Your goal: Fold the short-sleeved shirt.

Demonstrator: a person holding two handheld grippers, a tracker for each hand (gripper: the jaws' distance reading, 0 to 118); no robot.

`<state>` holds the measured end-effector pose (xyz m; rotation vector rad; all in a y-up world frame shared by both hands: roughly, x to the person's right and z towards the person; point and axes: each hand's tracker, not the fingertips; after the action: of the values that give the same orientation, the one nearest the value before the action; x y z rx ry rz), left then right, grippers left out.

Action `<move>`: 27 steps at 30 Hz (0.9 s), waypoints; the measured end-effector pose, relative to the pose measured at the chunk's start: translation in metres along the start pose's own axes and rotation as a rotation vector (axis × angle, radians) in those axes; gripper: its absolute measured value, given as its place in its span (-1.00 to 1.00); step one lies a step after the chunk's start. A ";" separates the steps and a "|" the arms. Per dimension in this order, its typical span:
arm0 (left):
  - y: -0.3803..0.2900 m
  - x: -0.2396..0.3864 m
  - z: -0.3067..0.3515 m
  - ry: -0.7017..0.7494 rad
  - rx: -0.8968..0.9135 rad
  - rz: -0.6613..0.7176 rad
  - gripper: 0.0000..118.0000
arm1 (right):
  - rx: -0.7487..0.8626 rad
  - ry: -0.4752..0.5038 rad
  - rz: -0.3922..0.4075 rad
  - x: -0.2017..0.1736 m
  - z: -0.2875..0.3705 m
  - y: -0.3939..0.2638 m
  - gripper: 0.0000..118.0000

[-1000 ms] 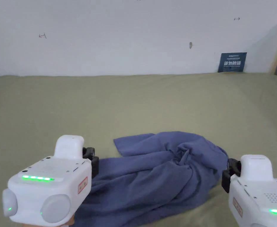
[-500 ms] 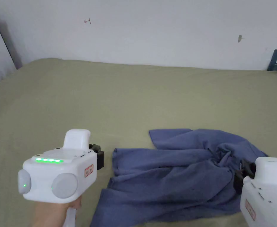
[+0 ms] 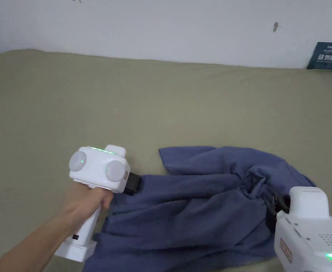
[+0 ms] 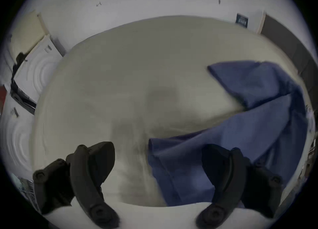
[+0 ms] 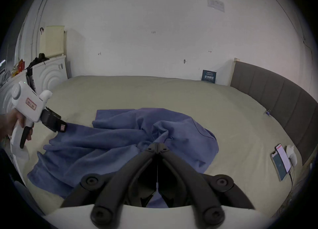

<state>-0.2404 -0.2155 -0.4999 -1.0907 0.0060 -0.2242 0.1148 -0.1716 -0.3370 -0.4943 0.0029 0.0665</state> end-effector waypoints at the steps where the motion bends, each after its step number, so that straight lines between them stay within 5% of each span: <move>1: -0.002 0.001 -0.004 -0.030 -0.014 -0.004 0.82 | -0.004 -0.005 -0.002 0.004 0.000 -0.001 -0.99; 3: -0.003 -0.005 -0.004 -0.057 -0.011 0.050 0.78 | -0.011 -0.022 -0.005 0.013 0.004 -0.003 -0.99; 4: -0.004 -0.010 0.003 -0.114 -0.006 0.097 0.49 | -0.016 -0.030 -0.004 0.018 0.004 -0.003 -0.99; 7: -0.003 -0.007 0.014 -0.175 0.056 0.073 -0.95 | -0.043 -0.050 -0.051 0.036 0.001 0.001 -0.99; 13: -0.005 -0.003 0.008 -0.153 0.044 0.026 -0.94 | -0.109 -0.136 -0.074 0.093 -0.026 0.026 -0.99; 20: -0.009 -0.004 0.003 -0.189 0.035 0.066 -0.94 | -0.290 -0.076 -0.180 0.148 -0.099 0.054 -0.98; 21: -0.010 -0.004 0.002 -0.188 0.032 0.067 -0.94 | -0.329 -0.051 -0.190 0.151 -0.111 0.053 -0.84; 23: -0.014 0.003 0.011 -0.191 0.035 0.070 -0.94 | -0.391 -0.014 -0.241 0.155 -0.131 0.049 0.83; 24: -0.015 0.004 0.012 -0.194 0.036 0.072 -0.94 | -0.437 0.005 -0.258 0.156 -0.142 0.045 1.00; 25: -0.017 0.005 0.013 -0.201 0.032 0.077 -0.94 | -0.530 0.013 -0.251 0.155 -0.153 0.037 0.96; 27: -0.009 -0.006 0.003 -0.209 0.032 0.086 -0.94 | -0.468 -0.086 -0.180 0.150 -0.144 0.042 0.79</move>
<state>-0.2479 -0.2159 -0.4910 -1.0749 -0.1367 -0.0325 0.2633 -0.1936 -0.4868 -0.9568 -0.1437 -0.0904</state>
